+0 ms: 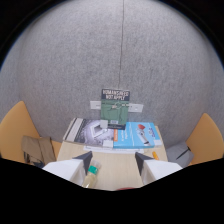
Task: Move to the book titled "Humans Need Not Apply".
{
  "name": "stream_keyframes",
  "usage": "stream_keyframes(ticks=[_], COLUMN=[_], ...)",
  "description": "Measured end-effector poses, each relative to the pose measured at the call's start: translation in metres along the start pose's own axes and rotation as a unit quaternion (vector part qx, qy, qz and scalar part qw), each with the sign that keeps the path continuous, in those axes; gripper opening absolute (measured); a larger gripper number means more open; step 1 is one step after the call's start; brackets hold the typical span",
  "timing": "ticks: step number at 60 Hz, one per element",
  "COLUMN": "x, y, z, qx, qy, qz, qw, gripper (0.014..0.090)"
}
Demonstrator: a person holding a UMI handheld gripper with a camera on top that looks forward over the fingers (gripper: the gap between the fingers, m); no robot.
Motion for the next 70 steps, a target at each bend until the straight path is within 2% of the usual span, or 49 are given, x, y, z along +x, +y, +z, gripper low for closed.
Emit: stream_keyframes(ticks=[14,37,51,70], x=[-0.002,0.002,0.004,0.005], y=[-0.028,-0.08,-0.091,-0.086], z=[0.103,0.232,0.269,0.275], qx=[-0.012,-0.005,-0.005,-0.011], qy=[-0.016,-0.007,-0.002,0.004], qz=[0.002,0.01,0.015,0.021], qw=[1.0,1.0,1.0,1.0], gripper=[0.0875,0.0871,0.0871,0.0871])
